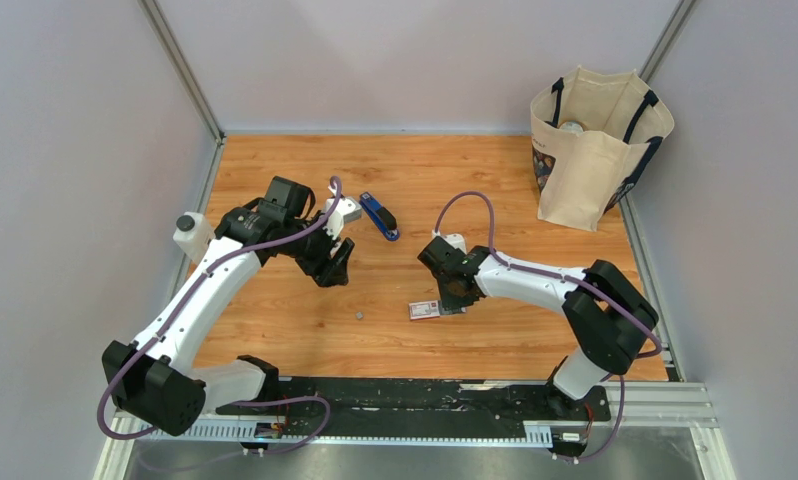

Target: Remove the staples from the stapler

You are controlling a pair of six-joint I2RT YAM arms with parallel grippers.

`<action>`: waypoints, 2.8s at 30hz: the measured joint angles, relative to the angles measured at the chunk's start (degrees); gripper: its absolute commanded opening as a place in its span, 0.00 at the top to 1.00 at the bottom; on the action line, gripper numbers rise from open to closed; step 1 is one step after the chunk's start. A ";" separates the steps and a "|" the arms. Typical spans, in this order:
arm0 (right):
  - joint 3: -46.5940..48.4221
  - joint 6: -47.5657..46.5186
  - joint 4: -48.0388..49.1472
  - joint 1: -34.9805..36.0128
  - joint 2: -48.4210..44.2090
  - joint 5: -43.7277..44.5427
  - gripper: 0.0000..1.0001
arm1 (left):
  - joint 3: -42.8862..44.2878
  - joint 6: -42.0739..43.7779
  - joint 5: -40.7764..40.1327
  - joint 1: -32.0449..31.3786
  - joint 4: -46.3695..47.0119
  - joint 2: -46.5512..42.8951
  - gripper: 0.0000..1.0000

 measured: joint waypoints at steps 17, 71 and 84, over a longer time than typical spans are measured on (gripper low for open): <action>1.64 -0.22 -0.85 0.37 0.22 0.00 0.67 | 0.00 0.04 0.26 0.00 -0.87 -0.35 0.27; -1.18 0.96 1.62 -0.07 -2.49 -3.45 0.92 | 0.00 1.33 -0.22 -0.07 -0.83 -0.33 0.26; 1.46 0.46 -0.17 -4.98 -13.33 -3.58 0.80 | -0.98 2.64 -2.51 -6.97 4.46 6.38 0.26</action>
